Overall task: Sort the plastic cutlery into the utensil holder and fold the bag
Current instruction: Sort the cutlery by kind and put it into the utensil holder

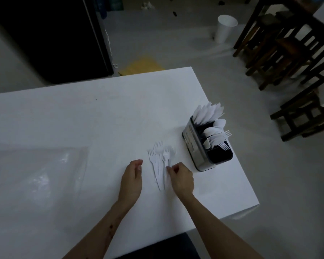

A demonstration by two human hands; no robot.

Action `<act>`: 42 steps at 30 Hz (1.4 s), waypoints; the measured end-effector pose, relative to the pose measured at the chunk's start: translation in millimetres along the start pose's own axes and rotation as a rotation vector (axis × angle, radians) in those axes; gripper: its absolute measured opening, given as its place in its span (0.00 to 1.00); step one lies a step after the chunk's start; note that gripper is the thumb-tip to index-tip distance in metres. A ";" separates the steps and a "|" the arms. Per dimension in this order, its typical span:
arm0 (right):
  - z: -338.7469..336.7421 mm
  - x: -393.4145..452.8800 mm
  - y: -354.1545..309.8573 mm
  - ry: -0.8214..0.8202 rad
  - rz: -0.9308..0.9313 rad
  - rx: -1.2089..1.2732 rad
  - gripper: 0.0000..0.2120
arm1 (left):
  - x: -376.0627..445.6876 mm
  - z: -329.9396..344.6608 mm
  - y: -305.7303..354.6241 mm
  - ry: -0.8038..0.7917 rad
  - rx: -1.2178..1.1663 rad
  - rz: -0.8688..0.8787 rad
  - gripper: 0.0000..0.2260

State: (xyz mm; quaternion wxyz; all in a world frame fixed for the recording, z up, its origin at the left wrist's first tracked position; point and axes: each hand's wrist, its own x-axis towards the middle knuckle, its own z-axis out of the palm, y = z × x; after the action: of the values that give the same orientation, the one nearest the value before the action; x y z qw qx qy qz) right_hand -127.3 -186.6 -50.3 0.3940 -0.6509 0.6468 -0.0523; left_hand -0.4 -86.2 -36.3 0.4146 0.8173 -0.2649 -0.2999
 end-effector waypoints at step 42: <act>-4.9 -11.7 -5.9 -0.302 -0.041 0.502 0.12 | 24.1 11.1 33.4 -0.280 -0.622 -0.516 0.11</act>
State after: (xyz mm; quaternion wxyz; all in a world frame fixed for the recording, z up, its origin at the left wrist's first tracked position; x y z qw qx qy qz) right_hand -127.2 -179.3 -38.3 0.6336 -0.5462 0.5344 -0.1211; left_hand 1.9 -125.6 -20.2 0.5128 0.6441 -0.0023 -0.5675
